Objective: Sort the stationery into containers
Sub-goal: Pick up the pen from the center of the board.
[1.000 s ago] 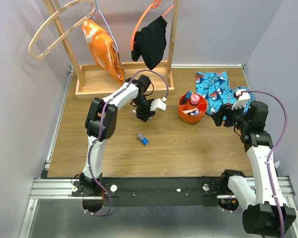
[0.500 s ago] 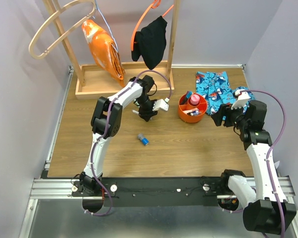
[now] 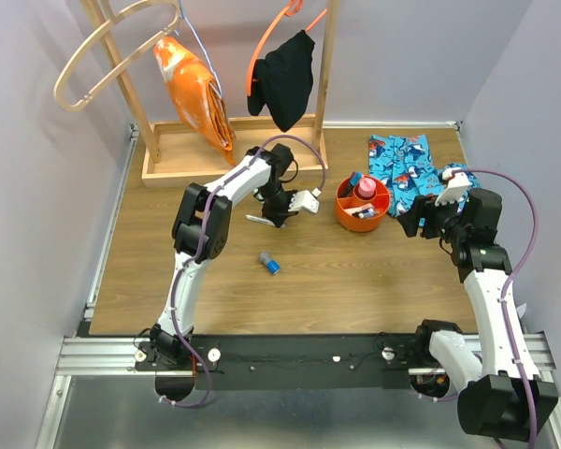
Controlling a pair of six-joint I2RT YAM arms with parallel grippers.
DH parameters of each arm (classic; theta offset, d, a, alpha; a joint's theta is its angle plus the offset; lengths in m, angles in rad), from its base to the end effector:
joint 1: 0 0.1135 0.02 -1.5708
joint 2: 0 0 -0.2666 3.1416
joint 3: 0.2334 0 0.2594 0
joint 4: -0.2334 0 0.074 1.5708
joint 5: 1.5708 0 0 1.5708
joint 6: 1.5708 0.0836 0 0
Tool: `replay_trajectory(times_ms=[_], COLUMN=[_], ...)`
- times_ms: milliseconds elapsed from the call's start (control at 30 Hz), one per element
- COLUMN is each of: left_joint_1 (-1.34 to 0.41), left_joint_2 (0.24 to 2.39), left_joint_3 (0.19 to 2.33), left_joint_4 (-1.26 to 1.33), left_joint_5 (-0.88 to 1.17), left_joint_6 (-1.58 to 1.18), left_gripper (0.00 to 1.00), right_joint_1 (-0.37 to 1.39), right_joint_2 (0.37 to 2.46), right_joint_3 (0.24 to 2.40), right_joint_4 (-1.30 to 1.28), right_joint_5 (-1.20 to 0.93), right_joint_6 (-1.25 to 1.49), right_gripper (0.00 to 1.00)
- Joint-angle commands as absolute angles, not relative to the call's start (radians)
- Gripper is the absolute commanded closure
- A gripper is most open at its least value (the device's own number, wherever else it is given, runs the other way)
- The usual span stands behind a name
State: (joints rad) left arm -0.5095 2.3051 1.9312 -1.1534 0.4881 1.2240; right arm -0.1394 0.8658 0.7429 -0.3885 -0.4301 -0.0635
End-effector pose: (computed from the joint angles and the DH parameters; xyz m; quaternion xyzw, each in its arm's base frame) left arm 0.3841 -0.2595 0.1274 0.7429 0.6240 -0.2190 0.1043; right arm 0.2384 0.0017 0.2717 -0.0758 0.8466 0.1332 0.5097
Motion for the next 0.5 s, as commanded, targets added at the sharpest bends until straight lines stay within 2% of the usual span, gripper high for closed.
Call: replay_trajectory(times_ms=[0,100,167,267,333,367,467], left_joint_1=[-0.520,-0.523,-0.523,-0.523,-0.523,-0.523,-0.523], left_joint_2=[2.249,2.192,2.184,2.184,2.158,2.146,2.077], left_joint_3=[1.890,2.009,2.169,2.316,2.298,2.269,2.065], left_joint_4=[-1.229,-1.316,-1.374,-1.368,-1.307,-1.179,-0.854], left_joint_5=[0.523,0.656,0.745,0.937,1.102,1.152,1.369], left_joint_6=[1.252,1.243,1.211,1.164,1.128,1.079,0.745], left_gripper=[1.00,1.00,1.00,1.00,1.00,1.00,1.00], right_joint_1=[-0.144,-0.144,-0.144,-0.144,-0.144,-0.144,-0.144], right_joint_2=[0.865,0.867,0.871,0.882,0.890,0.893,0.914], right_joint_3=[0.750,0.756,0.761,0.764,0.767,0.772,0.790], right_joint_4=[-0.390,-0.399,-0.399,-0.400,-0.399,-0.400,-0.406], right_joint_5=[-0.394,-0.387,-0.387,-0.391,-0.391,-0.390,-0.387], right_joint_6=[-0.081,-0.089,-0.086,-0.080,-0.080,-0.081,-0.084], right_gripper=[0.24,0.24,0.24,0.24,0.24,0.24,0.24])
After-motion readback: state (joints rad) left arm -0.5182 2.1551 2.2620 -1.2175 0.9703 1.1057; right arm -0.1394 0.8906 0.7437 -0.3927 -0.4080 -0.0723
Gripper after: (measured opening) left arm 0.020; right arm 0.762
